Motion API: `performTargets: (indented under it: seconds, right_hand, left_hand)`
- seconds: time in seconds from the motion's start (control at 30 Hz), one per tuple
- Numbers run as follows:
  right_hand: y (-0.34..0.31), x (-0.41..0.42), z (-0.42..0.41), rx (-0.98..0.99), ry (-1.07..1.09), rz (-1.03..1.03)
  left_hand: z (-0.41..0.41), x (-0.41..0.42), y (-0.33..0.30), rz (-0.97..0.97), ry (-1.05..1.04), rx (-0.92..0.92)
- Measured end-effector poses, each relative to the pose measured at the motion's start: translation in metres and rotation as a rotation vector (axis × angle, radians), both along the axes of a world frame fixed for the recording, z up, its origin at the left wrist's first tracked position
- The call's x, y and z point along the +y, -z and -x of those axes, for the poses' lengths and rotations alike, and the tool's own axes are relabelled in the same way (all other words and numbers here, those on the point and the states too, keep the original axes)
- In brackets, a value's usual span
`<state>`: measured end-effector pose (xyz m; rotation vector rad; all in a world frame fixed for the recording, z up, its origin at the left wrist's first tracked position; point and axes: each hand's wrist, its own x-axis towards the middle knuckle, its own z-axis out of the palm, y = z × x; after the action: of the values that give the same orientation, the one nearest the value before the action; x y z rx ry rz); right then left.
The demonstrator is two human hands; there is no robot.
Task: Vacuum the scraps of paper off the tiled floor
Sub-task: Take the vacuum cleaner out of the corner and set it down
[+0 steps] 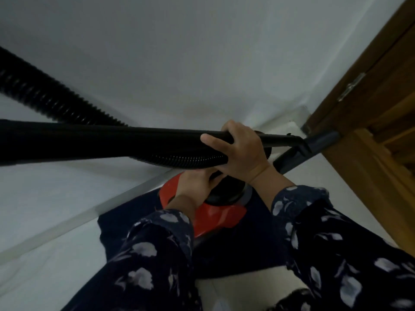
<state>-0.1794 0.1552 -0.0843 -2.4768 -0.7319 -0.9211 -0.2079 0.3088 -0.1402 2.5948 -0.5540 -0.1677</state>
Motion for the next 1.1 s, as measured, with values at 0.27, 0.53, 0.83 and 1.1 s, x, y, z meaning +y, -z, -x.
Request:
performTargets:
  seconds: [0.27, 0.53, 0.83, 1.1]
  right_hand:
    - [-0.133, 0.018, 0.065, 0.239, 0.022, -0.094]
    - [-0.247, 0.035, 0.154, 0.259, 0.151, -0.218]
    - [-0.310, 0.082, 0.286, 0.276, 0.415, -0.329]
    - [-0.336, 0.113, 0.427, 0.287, 0.660, -0.428]
  left_hand:
    - [0.088, 0.032, -0.121, -0.187, 0.045, 0.079]
    - [0.173, 0.055, -0.235, -0.242, 0.034, 0.115]
    - [0.279, 0.109, -0.295, -0.247, 0.168, 0.085]
    - [0.388, 0.151, -0.325, -0.271, 0.301, 0.058]
